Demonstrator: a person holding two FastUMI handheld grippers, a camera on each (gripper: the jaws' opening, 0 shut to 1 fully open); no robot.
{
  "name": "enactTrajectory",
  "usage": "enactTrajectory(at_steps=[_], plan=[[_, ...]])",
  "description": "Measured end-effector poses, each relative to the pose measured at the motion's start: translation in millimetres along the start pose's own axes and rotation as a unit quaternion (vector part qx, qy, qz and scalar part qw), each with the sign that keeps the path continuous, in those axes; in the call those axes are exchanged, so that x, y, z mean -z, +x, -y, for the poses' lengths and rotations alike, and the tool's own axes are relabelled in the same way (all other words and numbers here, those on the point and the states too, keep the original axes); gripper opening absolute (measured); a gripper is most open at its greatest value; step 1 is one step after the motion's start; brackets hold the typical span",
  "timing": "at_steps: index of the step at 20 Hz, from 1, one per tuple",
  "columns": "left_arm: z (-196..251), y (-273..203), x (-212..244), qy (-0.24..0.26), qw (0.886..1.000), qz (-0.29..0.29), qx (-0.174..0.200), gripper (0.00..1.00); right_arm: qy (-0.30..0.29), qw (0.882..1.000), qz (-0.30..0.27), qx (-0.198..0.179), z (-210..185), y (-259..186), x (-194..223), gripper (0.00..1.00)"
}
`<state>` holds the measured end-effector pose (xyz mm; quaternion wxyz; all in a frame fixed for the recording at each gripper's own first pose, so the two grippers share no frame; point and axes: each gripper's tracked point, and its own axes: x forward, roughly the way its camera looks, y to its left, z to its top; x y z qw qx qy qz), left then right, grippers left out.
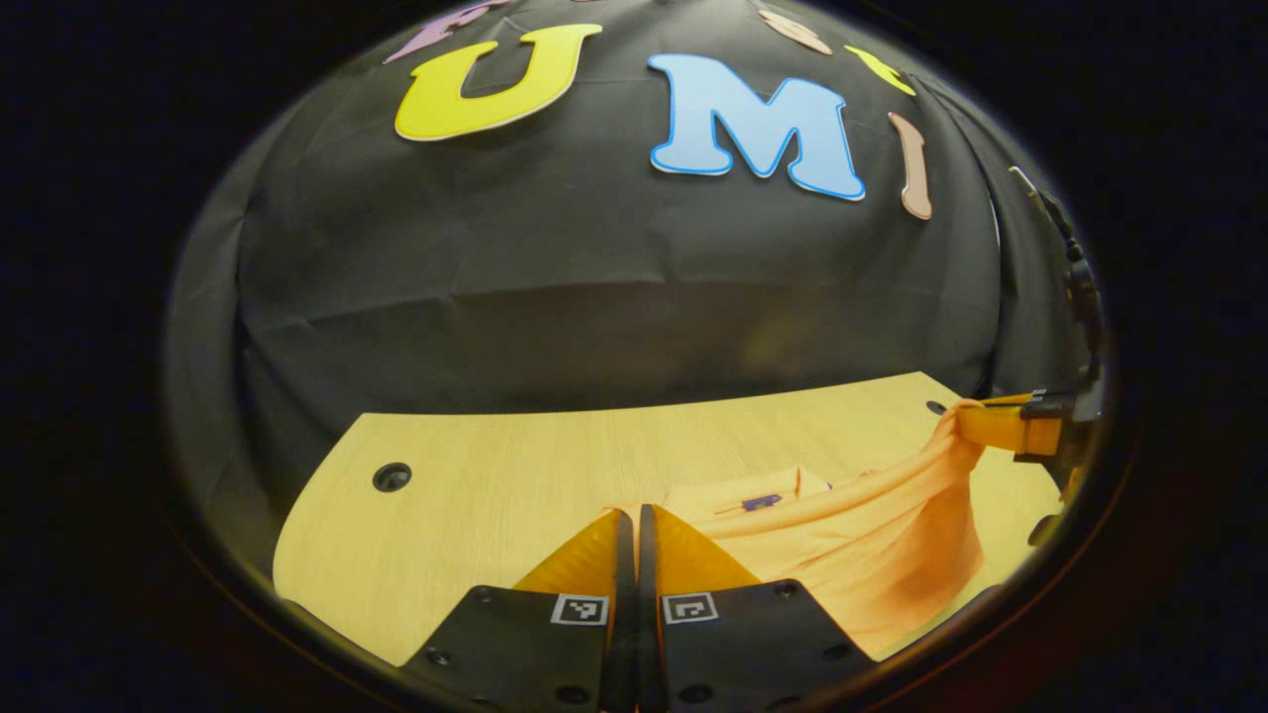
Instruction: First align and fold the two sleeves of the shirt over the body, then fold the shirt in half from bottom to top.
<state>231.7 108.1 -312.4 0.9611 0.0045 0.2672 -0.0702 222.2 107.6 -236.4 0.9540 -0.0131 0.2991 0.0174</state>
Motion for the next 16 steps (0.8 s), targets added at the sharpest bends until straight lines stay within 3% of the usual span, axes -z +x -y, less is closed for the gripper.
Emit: enactTrajectory(at_steps=[1,10,16], plan=[[-0.7,5.7,6.0,-0.002,1.000,-0.003,-0.002,0.05,-0.004,1.000,-0.005,0.003,0.9,5.5,4.1,0.04],[-7.0,30.1,32.8,-0.011,0.999,-0.022,-0.021,0.06,-0.024,0.999,-0.045,-0.005,-4.2,32.8,34.3,0.06],[-1.1,29.7,43.1,-0.014,0.999,-0.043,-0.017,0.14,-0.032,0.998,-0.060,-0.010,-3.7,33.8,43.7,0.09]])
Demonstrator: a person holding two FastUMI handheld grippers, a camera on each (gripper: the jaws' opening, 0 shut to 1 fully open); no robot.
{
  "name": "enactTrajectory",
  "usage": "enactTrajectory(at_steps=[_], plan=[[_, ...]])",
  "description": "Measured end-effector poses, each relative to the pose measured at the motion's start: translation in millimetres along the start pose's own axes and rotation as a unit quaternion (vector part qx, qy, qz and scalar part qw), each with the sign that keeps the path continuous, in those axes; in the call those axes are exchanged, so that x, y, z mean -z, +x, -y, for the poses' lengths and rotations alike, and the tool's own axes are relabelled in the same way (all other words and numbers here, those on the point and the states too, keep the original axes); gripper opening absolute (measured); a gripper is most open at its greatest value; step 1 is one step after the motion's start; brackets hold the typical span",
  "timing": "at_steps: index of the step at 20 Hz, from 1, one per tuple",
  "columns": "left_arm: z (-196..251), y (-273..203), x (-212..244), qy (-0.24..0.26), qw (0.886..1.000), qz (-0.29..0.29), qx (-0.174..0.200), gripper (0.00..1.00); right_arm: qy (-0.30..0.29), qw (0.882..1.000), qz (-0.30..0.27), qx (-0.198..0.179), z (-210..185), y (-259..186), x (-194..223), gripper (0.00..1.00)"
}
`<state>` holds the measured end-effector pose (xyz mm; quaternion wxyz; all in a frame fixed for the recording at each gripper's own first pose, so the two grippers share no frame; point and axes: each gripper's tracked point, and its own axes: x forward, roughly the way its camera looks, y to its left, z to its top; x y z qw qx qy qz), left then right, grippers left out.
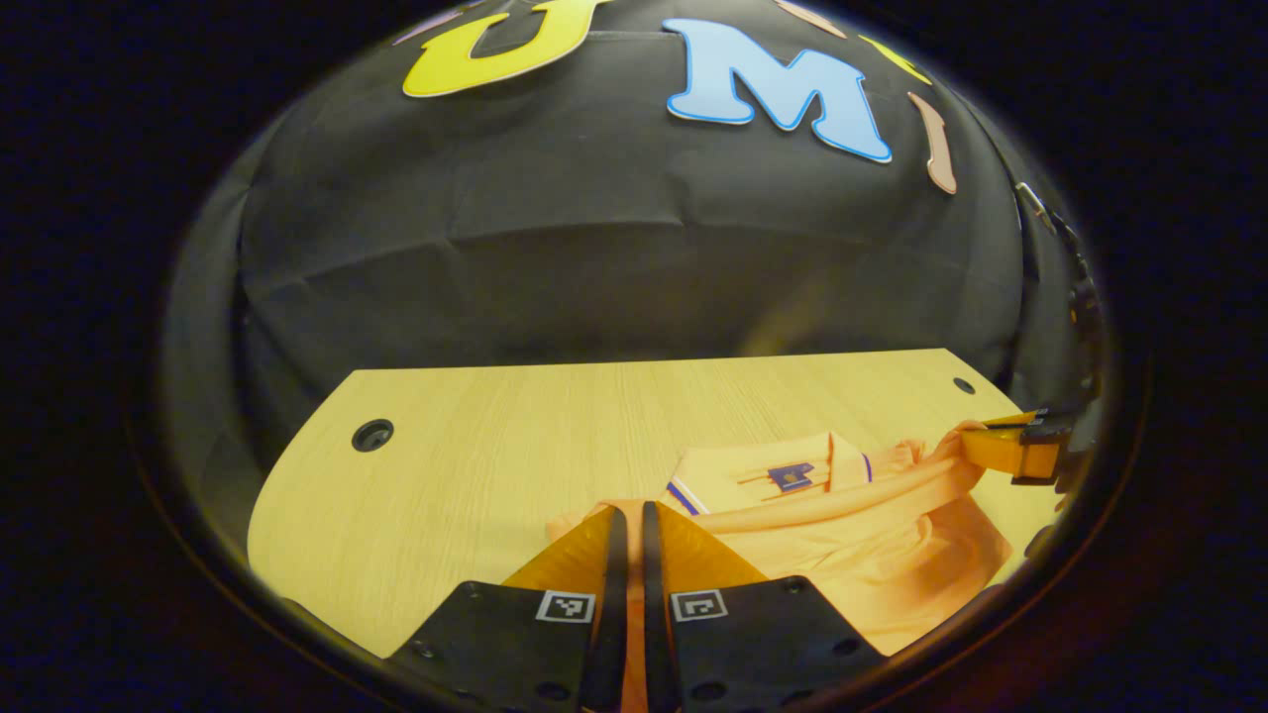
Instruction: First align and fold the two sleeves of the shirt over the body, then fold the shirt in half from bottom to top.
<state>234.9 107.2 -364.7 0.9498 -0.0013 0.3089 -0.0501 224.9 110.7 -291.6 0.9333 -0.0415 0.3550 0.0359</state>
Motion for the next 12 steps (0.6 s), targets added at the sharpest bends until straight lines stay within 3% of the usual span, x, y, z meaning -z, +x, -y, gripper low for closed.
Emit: enactTrajectory(at_steps=[1,2,5,6,7,9,10,12], plan=[[0.8,-2.0,0.1,0.000,1.000,0.000,-0.001,0.13,-0.001,1.000,0.002,0.001,0.0,-1.0,-0.3,0.12],[2.3,-1.8,1.6,-0.001,1.000,-0.002,0.003,0.12,-0.003,1.000,0.001,0.000,0.7,-2.5,0.6,0.20],[5.9,-11.2,-0.9,-0.006,1.000,0.001,0.000,0.33,-0.006,1.000,0.007,-0.004,3.2,-11.7,0.2,0.33],[6.0,-15.0,-1.4,-0.007,1.000,0.000,-0.003,0.42,-0.007,1.000,0.010,-0.004,4.8,-15.2,0.3,0.43],[5.1,-19.1,-1.9,-0.007,1.000,0.002,-0.007,0.58,-0.008,1.000,0.015,-0.005,6.7,-19.7,-0.9,0.42],[6.0,-31.4,-6.8,-0.011,1.000,0.009,-0.012,0.61,-0.004,1.000,0.024,-0.013,7.2,-31.5,-4.6,0.46],[7.2,-38.9,-9.6,-0.012,1.000,0.013,-0.015,0.65,-0.003,0.999,0.030,-0.016,8.9,-37.7,-6.1,0.59],[10.3,-55.2,-19.0,-0.013,0.999,0.028,-0.017,0.73,-0.001,0.999,0.045,-0.018,11.8,-51.8,-11.7,0.66]])
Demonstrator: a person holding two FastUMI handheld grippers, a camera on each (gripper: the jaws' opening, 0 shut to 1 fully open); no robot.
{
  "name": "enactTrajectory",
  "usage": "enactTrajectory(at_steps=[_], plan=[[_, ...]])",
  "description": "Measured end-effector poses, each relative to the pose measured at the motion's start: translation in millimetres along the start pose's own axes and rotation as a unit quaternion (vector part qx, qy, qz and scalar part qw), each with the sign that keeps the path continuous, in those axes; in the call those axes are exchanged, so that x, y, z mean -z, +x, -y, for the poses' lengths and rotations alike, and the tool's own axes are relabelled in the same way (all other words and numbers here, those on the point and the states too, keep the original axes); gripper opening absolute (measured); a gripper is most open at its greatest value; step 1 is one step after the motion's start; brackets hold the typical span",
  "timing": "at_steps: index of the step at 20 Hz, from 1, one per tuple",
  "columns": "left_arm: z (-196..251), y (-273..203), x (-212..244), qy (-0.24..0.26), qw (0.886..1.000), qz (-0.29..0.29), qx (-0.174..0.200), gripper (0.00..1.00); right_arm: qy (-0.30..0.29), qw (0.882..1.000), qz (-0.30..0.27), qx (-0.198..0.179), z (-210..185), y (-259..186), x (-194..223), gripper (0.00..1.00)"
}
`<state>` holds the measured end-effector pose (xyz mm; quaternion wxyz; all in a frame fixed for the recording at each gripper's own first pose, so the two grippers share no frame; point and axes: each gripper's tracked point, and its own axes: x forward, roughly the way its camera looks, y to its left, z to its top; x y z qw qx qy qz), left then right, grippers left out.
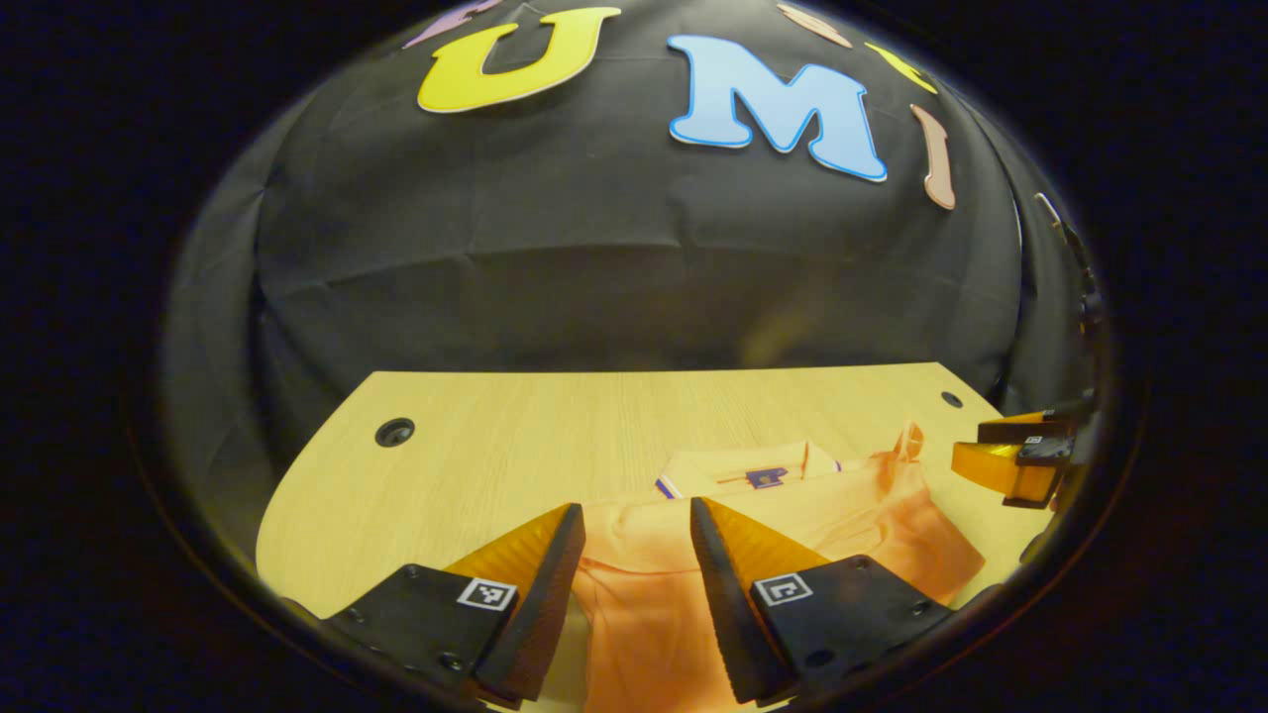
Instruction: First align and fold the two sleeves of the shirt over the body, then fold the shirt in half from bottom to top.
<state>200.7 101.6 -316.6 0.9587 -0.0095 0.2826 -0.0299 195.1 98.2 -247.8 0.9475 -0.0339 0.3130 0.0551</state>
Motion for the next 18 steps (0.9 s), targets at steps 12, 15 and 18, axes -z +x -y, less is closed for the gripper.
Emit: enactTrajectory(at_steps=[12,15,18], plan=[[16.9,-100.5,-58.0,0.001,0.995,0.097,-0.018,0.94,0.014,0.995,0.096,-0.008,16.2,-100.4,-42.0,0.96],[24.7,-126.3,-67.9,0.001,0.992,0.123,-0.020,0.94,0.015,0.992,0.125,-0.014,17.9,-131.7,-51.3,0.96],[36.1,-153.0,-74.3,-0.003,0.988,0.151,-0.020,0.94,0.008,0.989,0.149,-0.019,22.7,-161.3,-55.0,0.96]])
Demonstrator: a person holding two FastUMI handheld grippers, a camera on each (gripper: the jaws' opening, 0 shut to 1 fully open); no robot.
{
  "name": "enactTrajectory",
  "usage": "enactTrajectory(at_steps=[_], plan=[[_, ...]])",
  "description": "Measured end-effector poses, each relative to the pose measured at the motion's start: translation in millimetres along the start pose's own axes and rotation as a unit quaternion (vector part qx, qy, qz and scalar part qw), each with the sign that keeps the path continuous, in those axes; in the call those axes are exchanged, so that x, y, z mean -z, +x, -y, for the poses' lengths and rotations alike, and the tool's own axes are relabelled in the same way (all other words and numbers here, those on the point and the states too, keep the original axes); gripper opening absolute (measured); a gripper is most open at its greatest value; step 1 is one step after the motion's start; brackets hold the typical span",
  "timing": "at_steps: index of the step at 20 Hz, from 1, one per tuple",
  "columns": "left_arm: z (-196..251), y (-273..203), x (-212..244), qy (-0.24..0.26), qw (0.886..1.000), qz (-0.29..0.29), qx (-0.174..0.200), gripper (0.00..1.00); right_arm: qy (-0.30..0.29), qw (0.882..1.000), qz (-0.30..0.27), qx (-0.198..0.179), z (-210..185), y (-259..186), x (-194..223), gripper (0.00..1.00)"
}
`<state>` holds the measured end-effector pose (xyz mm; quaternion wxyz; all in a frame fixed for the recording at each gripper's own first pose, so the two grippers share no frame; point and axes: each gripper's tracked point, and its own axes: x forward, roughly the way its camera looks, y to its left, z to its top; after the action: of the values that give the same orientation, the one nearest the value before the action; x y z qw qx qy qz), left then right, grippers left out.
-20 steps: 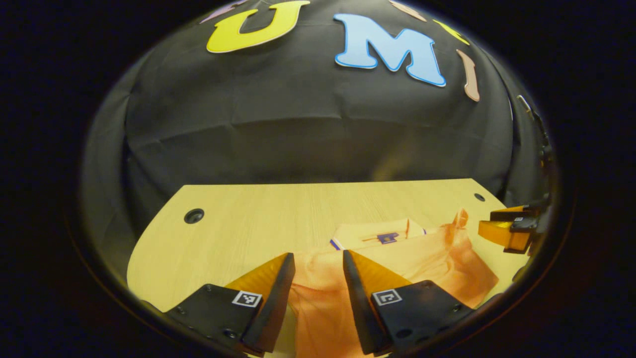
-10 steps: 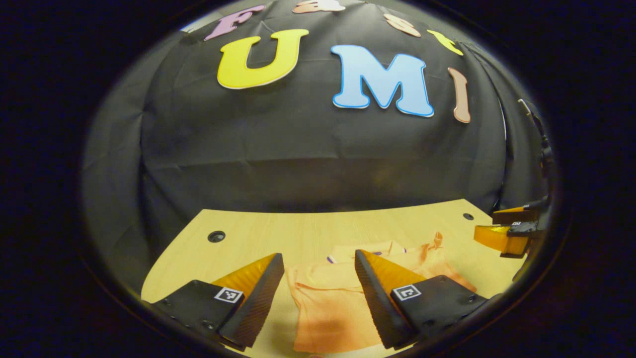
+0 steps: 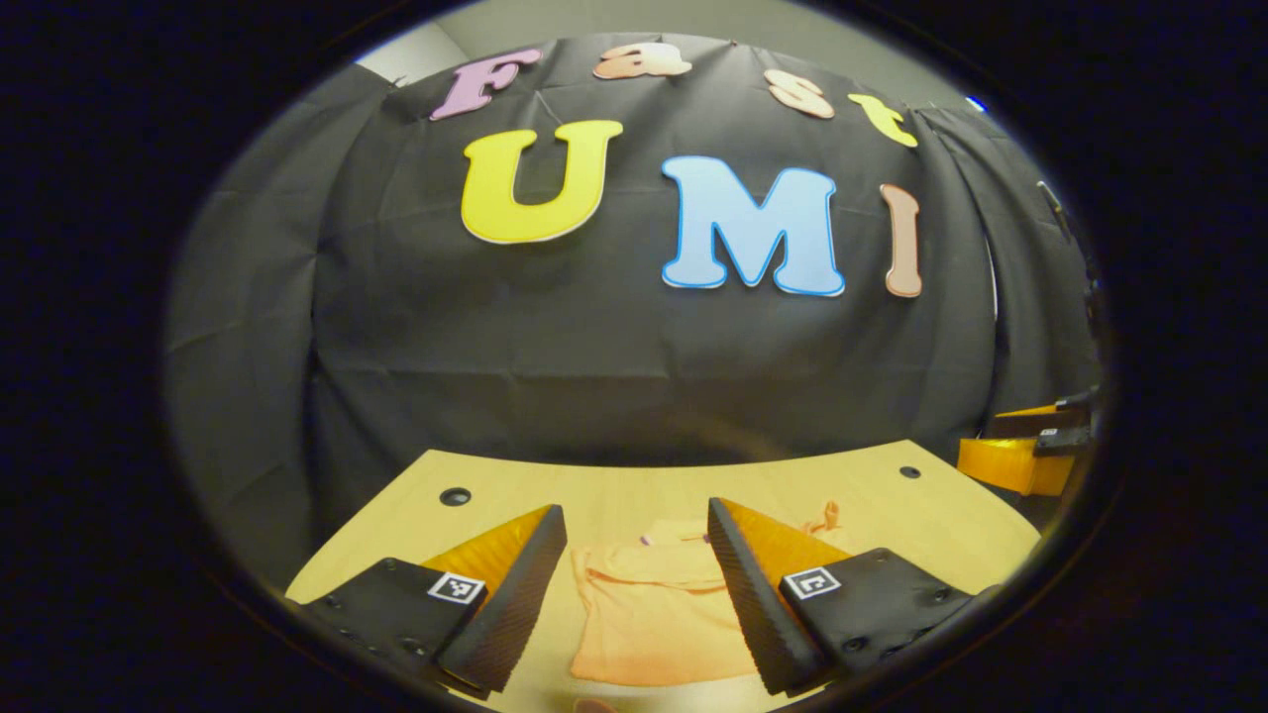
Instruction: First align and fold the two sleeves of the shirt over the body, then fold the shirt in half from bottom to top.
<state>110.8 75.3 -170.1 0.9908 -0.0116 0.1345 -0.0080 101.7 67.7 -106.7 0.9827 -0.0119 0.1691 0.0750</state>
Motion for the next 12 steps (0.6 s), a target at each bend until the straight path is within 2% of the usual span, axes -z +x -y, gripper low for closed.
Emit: enactTrajectory(at_steps=[8,12], plan=[[12.2,-67.5,-10.2,-0.013,0.999,0.033,-0.034,0.94,-0.022,0.999,0.040,-0.022,10.4,-63.1,-8.8,0.96],[19.1,-92.4,-16.3,-0.010,0.999,0.042,-0.034,0.94,-0.017,0.998,0.063,-0.024,7.1,-84.8,-14.4,0.96]])
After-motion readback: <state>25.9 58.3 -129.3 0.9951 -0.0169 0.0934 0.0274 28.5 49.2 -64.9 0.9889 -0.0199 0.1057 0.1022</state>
